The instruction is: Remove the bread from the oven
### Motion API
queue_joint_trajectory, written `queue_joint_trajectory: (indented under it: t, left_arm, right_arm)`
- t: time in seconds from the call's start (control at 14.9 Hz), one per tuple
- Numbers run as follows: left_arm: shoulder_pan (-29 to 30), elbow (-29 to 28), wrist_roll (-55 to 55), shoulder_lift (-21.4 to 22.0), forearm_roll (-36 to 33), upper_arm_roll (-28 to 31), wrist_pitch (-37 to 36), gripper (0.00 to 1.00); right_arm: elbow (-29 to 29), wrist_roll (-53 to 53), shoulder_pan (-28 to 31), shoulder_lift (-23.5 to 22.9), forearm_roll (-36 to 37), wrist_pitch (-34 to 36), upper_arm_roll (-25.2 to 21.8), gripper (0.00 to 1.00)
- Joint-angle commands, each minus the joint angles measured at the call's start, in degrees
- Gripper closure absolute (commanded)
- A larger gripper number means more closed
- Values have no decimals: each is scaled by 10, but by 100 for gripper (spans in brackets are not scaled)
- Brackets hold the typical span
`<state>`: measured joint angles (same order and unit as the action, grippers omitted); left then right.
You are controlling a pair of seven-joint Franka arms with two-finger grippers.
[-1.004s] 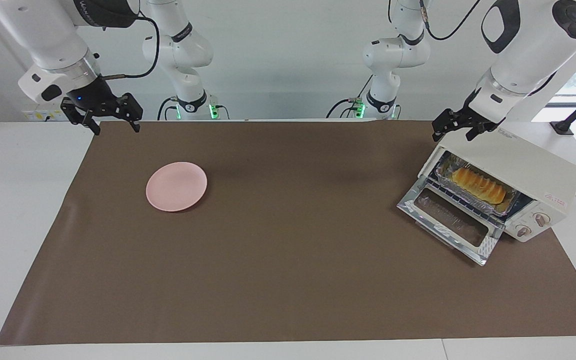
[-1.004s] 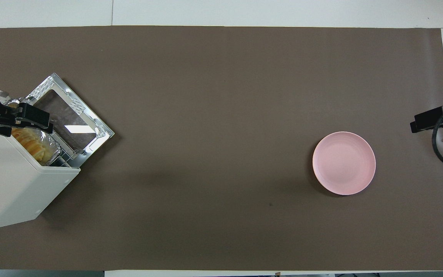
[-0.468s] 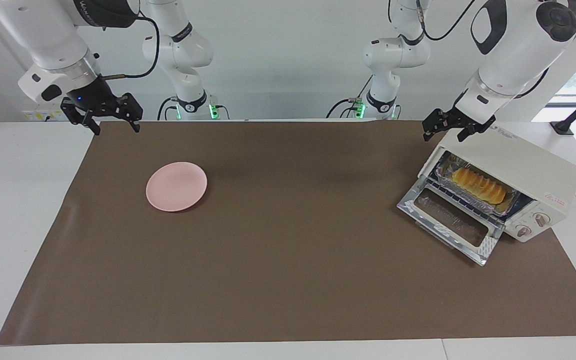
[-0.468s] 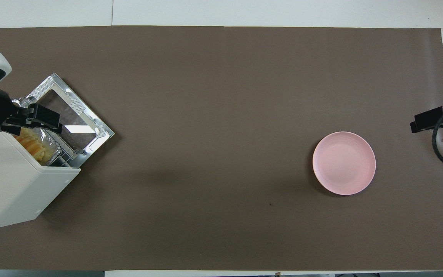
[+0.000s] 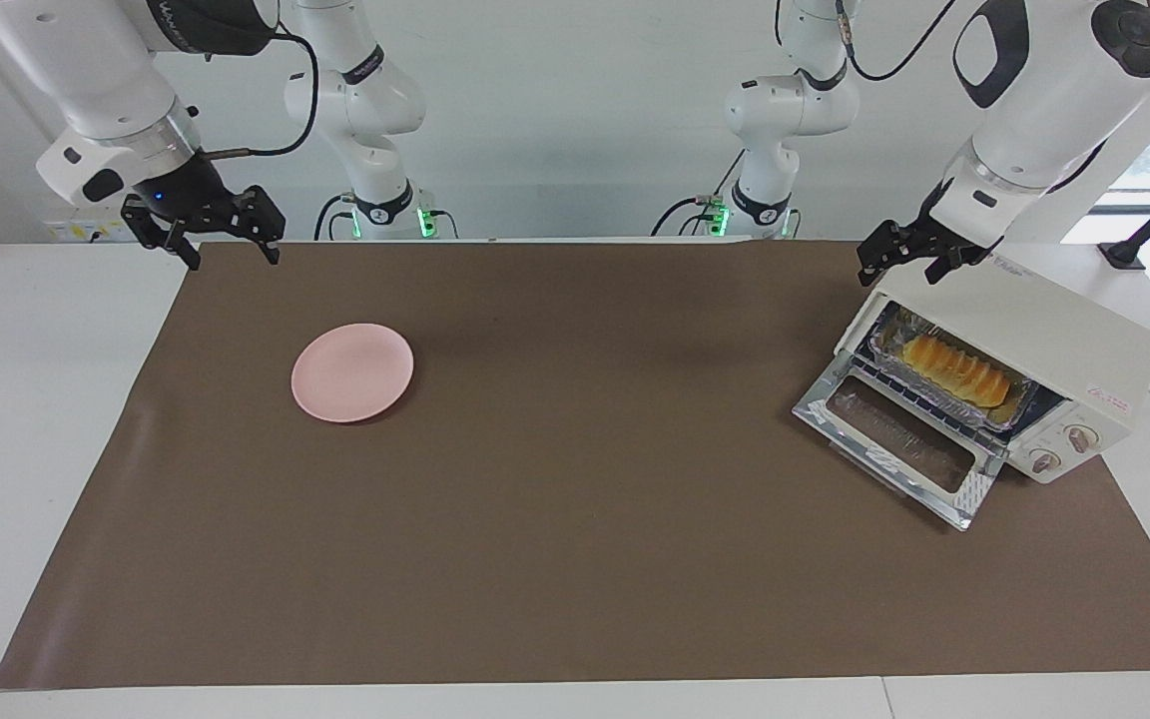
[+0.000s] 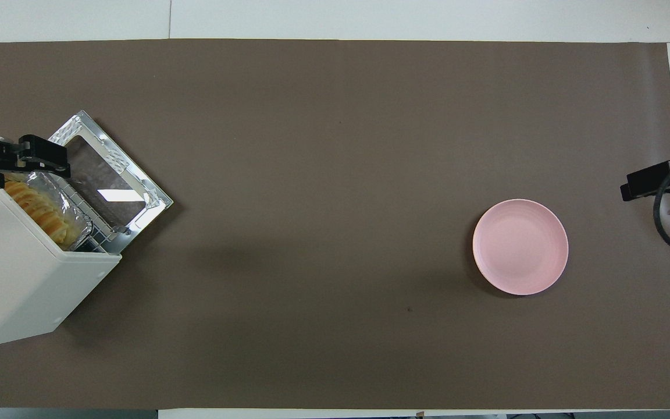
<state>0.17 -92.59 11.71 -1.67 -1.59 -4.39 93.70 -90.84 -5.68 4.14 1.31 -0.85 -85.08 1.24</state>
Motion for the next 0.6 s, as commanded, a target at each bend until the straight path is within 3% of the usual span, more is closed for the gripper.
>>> queue_joint_trajectory:
  t: [0.0,0.2,0.54]
  left_arm:
    - [31,-42,95,-20,-15,-3,95,0]
    - [24,-44,174,-86,-74,-3,151,0]
    - [20,-86,238,-98,-80,-3,179,0]
  right_arm:
    - [-14,6,5,12,-7,3,4,0]
    - [-14,6,5,12,-7,4,3,0]
    - [-14,6,5,12,-7,3,4,0]
